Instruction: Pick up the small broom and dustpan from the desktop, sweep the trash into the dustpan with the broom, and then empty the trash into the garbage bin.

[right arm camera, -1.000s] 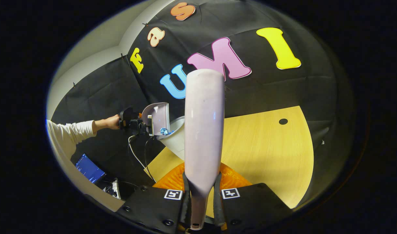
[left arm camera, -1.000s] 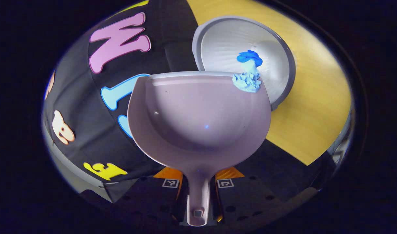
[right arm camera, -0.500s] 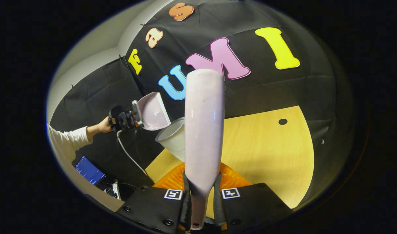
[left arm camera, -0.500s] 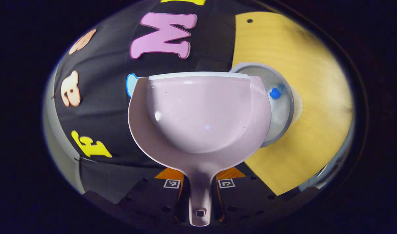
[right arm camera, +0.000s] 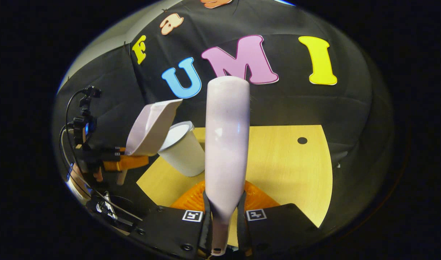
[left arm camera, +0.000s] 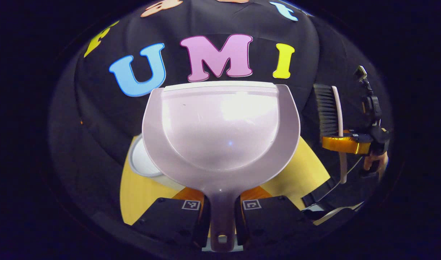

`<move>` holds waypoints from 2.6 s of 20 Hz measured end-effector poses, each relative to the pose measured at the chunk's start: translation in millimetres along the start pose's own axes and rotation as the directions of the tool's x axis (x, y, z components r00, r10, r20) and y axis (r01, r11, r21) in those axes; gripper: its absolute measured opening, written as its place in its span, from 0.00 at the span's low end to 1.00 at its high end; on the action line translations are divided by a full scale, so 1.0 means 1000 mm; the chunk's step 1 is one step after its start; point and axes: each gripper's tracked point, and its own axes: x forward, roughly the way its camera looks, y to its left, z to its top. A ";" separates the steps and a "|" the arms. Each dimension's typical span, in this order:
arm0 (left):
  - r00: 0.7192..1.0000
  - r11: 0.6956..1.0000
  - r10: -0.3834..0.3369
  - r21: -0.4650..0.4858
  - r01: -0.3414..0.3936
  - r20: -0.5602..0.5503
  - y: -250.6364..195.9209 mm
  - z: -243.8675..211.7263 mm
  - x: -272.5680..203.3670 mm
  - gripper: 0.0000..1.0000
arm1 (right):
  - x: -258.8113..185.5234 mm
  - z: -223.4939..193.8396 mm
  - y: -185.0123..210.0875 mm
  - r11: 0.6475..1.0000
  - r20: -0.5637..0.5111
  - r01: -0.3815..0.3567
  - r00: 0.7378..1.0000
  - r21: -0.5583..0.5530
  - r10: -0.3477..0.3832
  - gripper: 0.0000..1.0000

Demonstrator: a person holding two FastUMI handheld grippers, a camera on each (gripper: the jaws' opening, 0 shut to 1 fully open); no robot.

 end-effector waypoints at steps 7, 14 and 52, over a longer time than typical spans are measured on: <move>0.945 0.996 0.007 -0.081 -0.035 -0.327 -0.026 -0.105 0.093 0.26 | 0.070 -0.122 -0.006 0.977 -0.384 0.168 0.917 0.130 -0.107 0.29; 0.867 0.994 -0.013 -0.102 -0.044 -0.499 -0.029 -0.112 0.144 0.26 | 0.126 -0.198 -0.038 0.933 -0.647 0.347 0.734 0.099 -0.205 0.30; 0.871 0.999 0.051 0.035 -0.039 -0.489 -0.046 -0.079 0.139 0.83 | 0.106 -0.179 -0.024 0.932 -0.641 0.347 0.740 0.108 -0.201 0.97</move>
